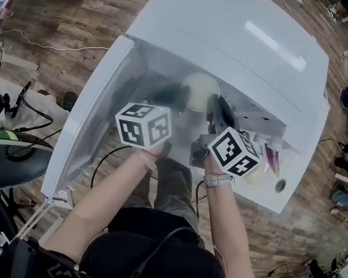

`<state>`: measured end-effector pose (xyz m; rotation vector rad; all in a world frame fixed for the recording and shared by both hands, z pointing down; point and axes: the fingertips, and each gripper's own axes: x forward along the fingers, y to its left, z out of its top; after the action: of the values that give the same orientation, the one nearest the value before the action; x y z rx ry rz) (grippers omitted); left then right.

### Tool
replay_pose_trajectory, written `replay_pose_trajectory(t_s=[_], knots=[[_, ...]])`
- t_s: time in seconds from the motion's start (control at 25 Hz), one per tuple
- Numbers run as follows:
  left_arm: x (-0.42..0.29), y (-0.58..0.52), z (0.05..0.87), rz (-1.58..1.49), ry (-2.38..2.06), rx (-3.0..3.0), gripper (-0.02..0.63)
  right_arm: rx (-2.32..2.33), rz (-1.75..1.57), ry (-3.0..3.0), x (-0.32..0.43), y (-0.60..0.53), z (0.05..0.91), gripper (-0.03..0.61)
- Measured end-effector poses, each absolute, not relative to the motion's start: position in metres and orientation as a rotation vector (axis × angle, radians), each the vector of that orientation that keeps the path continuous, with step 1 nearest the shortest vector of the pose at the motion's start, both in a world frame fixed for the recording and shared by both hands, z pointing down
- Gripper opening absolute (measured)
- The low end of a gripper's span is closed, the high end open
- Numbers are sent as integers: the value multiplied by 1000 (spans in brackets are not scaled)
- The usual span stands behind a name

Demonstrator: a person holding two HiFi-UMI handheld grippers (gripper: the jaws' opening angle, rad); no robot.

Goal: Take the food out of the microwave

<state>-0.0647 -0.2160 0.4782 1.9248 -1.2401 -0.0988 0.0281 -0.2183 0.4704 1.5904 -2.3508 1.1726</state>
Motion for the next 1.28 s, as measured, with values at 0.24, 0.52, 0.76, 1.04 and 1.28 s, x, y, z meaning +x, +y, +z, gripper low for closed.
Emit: replay_pose_trajectory(t_s=[0.24,0.52,0.76,1.04,1.28], knots=[[-61,-203,476,-102,-1232,1922,94,1605,1170,-2357,32,-207,465,86],[-54,-185,471,-107,-1191,1926,92,1638,1178,-2352,39,-187,459,84],[-49,-169,474,-96,-1178,1911,90,1662,1183,-2336,46,-172,461,80],[-44,-152,483,-61,-1161,1902,87,1681,1230,-2309,51,-153,470,80],[-38,-135,496,-20,-1138,1892,87,1673,1255,-2280,57,-137,482,80]])
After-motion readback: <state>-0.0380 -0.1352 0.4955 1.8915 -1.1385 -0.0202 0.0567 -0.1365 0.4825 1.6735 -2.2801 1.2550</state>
